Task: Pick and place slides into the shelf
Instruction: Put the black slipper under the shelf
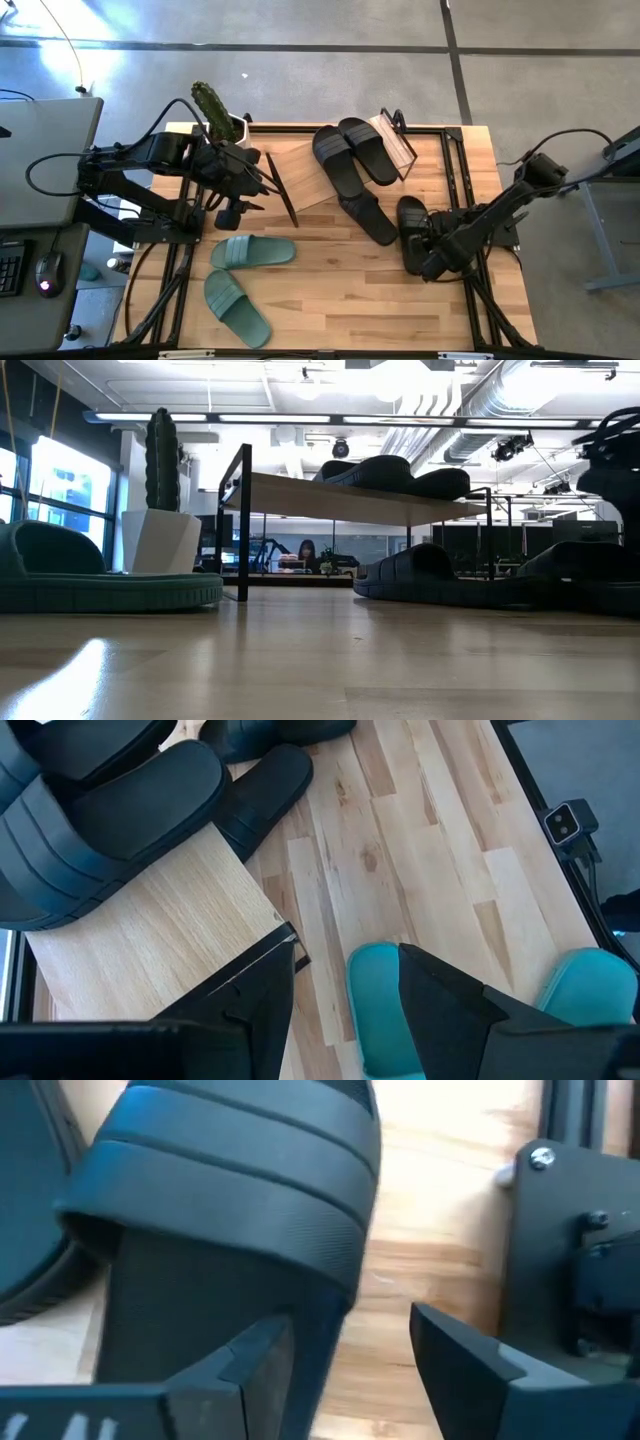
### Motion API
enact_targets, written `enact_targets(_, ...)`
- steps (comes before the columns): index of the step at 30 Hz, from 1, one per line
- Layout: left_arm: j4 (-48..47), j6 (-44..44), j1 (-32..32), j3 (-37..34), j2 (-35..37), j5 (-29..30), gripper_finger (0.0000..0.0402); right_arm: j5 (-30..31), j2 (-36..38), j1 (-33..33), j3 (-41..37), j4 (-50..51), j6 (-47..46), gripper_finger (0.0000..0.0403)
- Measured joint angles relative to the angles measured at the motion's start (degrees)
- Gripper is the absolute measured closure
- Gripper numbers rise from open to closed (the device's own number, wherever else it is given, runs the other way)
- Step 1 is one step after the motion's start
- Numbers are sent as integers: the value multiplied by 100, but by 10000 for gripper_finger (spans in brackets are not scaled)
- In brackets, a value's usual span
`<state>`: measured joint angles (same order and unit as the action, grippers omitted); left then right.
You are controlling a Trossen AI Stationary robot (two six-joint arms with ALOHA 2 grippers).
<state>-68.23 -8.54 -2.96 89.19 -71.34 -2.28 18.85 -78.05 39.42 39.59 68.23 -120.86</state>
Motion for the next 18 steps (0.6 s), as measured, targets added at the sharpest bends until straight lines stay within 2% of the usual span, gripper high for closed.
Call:
enact_targets(7,55,-6,-2,0,-1,2,236,-275,-408,-513,9,-30,-23,243)
enact_targets(13,71,-8,-1,0,-1,2,236,-227,-520,-962,9,-215,-81,269)
enact_targets(18,69,-13,0,0,-1,2,236,145,-519,-1190,7,-357,-81,323)
